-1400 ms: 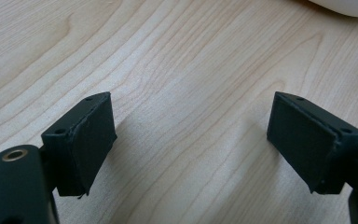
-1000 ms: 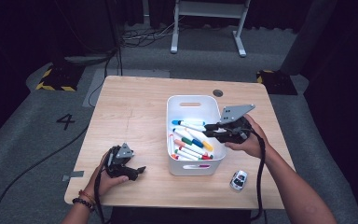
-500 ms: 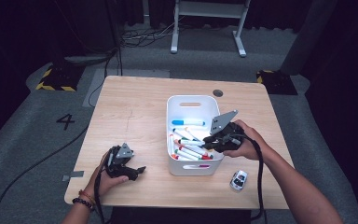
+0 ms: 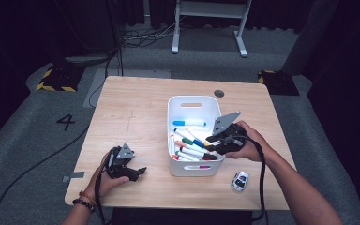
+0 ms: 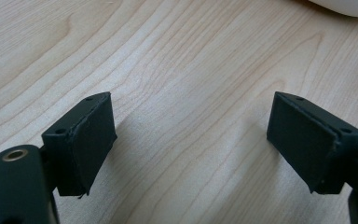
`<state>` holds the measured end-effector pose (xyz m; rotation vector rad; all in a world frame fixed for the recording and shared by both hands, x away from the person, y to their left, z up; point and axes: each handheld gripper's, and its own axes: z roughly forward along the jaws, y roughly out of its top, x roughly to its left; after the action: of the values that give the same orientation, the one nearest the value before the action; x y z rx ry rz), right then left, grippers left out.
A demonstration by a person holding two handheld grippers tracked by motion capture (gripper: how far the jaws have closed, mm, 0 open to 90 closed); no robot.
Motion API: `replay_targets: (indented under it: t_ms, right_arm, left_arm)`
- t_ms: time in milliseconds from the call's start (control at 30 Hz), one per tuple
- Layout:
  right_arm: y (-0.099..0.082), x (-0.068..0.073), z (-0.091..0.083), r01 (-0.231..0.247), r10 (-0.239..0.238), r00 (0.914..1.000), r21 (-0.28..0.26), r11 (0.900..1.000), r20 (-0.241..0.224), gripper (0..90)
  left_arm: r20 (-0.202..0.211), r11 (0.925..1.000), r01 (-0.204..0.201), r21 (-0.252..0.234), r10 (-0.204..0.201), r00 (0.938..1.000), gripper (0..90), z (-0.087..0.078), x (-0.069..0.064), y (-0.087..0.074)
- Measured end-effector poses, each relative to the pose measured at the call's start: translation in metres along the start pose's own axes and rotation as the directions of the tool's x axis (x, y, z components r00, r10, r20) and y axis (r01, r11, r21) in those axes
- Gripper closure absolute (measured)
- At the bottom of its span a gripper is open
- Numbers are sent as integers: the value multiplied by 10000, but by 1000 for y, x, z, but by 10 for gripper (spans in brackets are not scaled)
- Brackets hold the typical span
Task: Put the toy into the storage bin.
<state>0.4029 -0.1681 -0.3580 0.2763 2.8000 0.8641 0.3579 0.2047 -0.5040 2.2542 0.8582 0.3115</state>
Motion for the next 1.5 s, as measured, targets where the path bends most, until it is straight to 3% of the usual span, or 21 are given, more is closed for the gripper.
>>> replay_targets:
  t_ms: [167,200,333,400,467,633,733,800,867,1000,1167,1233,1267,1333,1400,1500]
  right_arm:
    - [-10,-3,-19,-275,318,9988,-1128,9932,366,559]
    - [-20,-4,-31,-708,845,9941,-1833,9805,680,520]
    - [-39,-4,-45,-1067,1380,9850,-2636,9587,1032,481]
    - [-53,-3,-52,-1363,1824,9755,-3132,9399,1229,478]
    - [-68,-5,-55,-1568,2160,9645,-3288,9313,1520,468]
    - [-100,-14,-47,-2390,3037,9405,-3389,9100,1521,455]
    - [-114,-20,-33,-2797,3372,9292,-3086,9091,1511,448]
    - [-120,-21,-19,-2983,3460,9266,-2722,9148,1474,439]
    - [-125,-22,-3,-3101,3466,9277,-2310,9222,1386,435]
    - [-127,-23,21,-3336,3589,9261,-1917,9230,1162,424]
    - [-124,-22,34,-3346,3546,9294,-1713,9266,1026,412]
    - [-121,-21,38,-3250,3431,9345,-1661,9310,946,406]
    - [-119,-19,40,-3313,3491,9326,-1671,9286,913,420]
    - [-117,-20,42,-3062,3241,9384,-1461,9407,1196,413]
    - [-116,-19,43,-3280,3457,9327,-1568,9316,1025,415]
    - [-113,-18,46,-3243,3413,9349,-1567,9329,971,415]
  left_arm:
    - [3,10000,15,-19,-15,10000,155,0,0,0]
    - [2,10000,0,2,0,10000,155,0,0,0]
    - [-1,10000,-18,4,18,10000,155,0,0,0]
    - [11,10000,-10,12,9,10000,155,0,0,0]
    - [4,10000,2,0,-2,10000,155,0,0,0]
    - [11,10000,16,-9,-16,10000,155,0,0,0]
    - [1,10000,13,-19,-13,10000,155,0,0,0]
    - [-8,10000,2,-19,-2,10000,155,0,0,0]
    - [2,10000,-21,16,21,10000,155,0,0,0]
    - [3,10000,17,-20,-17,10000,155,0,0,0]
    - [5,10000,-5,-3,5,10000,155,0,0,0]
    - [0,10000,-16,4,16,10000,155,0,0,0]
    - [-4,10000,-20,4,20,10000,155,0,0,0]
    - [0,10000,-17,3,17,10000,155,0,0,0]
    - [-8,10000,-24,-1,24,10000,155,0,0,0]
    - [4,10000,-14,4,14,10000,155,0,0,0]
